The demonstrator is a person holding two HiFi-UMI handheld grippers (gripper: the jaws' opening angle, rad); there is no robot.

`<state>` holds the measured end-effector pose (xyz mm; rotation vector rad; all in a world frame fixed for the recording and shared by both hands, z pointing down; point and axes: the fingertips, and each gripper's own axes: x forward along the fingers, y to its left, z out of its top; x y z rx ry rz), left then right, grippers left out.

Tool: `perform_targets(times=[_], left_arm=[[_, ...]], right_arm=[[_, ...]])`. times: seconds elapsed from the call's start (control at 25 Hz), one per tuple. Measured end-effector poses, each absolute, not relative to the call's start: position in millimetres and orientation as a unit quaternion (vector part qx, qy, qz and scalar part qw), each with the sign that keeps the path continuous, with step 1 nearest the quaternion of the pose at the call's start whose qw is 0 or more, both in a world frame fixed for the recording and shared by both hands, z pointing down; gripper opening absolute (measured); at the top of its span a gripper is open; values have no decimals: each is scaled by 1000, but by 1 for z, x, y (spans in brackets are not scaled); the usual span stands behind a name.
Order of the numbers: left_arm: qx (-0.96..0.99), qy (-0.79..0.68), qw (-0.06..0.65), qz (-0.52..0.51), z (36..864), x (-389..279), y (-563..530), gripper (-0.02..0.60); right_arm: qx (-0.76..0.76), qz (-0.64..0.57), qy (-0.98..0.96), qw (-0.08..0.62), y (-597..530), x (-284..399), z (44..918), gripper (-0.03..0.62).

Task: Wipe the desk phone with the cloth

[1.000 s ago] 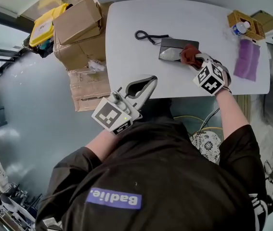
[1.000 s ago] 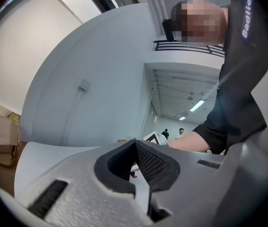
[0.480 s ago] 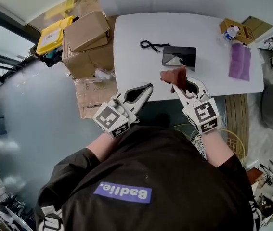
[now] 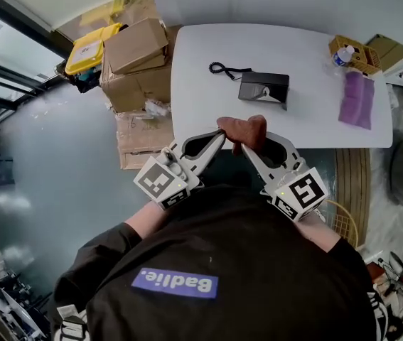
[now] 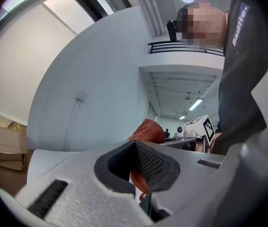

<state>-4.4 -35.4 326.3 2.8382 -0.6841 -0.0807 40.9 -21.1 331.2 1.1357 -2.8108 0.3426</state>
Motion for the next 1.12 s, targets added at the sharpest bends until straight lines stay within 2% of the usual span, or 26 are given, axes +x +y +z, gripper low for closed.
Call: perform_targets(times=[0.8,1.12], left_arm=[[965,-234,119,-23,323,2,-18,9],[969,-228,91,-16,329,1,-17,9]], right_arm=[[361,109,-925,49,-8,39,334,87],[360,111,-925,52,-4,41,334,87]])
